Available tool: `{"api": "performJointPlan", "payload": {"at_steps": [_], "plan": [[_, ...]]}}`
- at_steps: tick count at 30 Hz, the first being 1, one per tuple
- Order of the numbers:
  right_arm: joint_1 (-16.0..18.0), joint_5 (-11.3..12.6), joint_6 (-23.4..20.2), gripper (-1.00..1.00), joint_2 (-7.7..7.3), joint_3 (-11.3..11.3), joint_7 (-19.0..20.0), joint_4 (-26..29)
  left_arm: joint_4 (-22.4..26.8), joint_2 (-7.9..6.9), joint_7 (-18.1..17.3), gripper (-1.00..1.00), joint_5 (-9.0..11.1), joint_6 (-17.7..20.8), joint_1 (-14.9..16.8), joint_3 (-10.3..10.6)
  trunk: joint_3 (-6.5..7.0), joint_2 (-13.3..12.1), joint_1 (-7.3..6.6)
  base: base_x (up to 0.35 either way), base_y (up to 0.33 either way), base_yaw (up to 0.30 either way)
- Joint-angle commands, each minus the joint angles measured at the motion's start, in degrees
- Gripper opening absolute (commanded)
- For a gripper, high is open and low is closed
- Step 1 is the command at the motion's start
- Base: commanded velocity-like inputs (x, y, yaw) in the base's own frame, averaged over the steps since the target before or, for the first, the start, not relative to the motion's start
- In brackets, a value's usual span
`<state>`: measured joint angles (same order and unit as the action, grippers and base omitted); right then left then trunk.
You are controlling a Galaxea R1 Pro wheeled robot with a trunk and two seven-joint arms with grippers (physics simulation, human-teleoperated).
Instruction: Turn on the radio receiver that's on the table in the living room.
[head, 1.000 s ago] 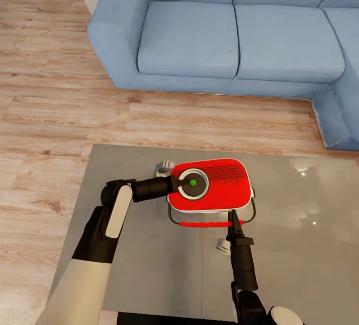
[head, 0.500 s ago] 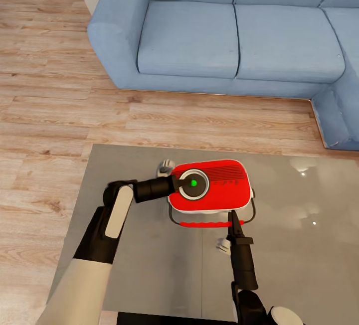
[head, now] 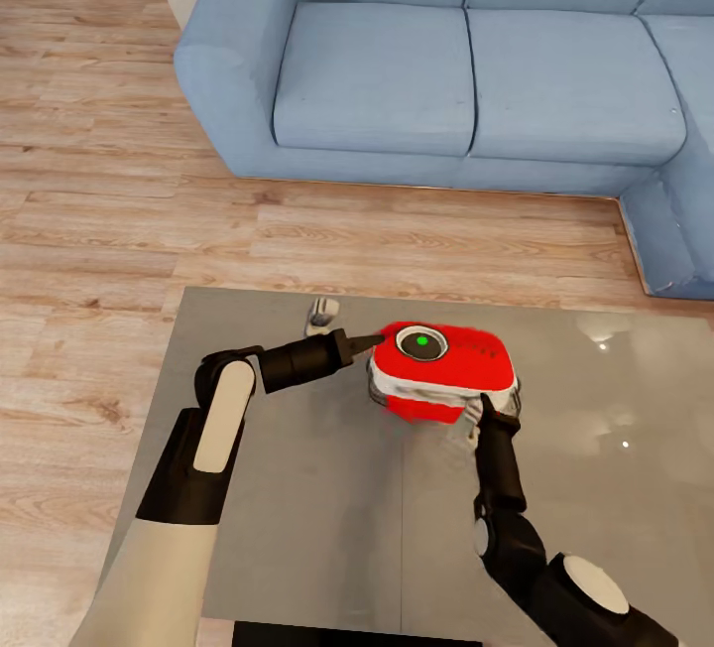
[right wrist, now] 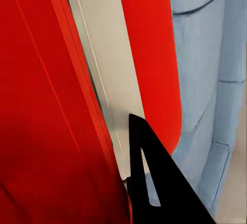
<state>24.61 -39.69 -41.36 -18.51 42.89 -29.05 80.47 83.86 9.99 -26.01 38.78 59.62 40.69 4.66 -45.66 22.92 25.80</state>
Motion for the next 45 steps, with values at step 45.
{"api": "performJointPlan", "payload": {"at_steps": [45], "plan": [[21.35, -5.11, -18.64, -1.00, -4.68, -51.08, 87.91, -7.32, -13.10, 0.00, 8.17, -1.00, -14.08, -4.80, -0.04, 1.81, 0.00, 0.01, -0.01, 0.000, 0.000, 0.000]]}}
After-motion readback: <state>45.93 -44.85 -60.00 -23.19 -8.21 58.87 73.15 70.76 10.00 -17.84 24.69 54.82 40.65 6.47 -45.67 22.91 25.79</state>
